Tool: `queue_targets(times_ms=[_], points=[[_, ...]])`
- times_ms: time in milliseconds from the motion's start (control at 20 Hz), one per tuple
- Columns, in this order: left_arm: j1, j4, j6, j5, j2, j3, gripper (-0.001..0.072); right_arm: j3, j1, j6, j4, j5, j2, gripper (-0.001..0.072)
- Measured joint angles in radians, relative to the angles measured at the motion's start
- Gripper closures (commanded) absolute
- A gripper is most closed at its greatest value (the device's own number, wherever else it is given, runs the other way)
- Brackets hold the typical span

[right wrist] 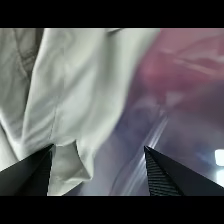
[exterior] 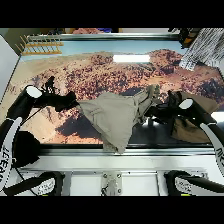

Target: Fold the clothes and pants, and hang the long-sleeved shirts on hangers.

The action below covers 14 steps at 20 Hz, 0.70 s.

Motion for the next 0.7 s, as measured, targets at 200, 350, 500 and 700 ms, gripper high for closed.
queue_targets(times_ms=[200, 350, 500, 700], points=[[0.004, 0.003, 0.000, -0.001, 0.002, 0.003, 0.0697, -0.006, 0.082, -0.005, 0.055, -0.092, -0.059, 0.0619], [0.008, 0.004, 0.000, -0.005, 0.004, 0.006, 0.0697, -0.005, 0.100, -0.035, 0.066, -0.117, -0.061, 0.0688], [0.042, 0.004, 0.000, -0.026, 0.034, 0.061, 0.0698, 0.050, 0.071, -0.079, 0.040, -0.073, 0.010, 0.0688], [0.120, -0.001, 0.000, -0.060, 0.170, 0.267, 0.0698, 0.262, -0.024, -0.112, -0.060, 0.082, 0.212, 0.0688]])
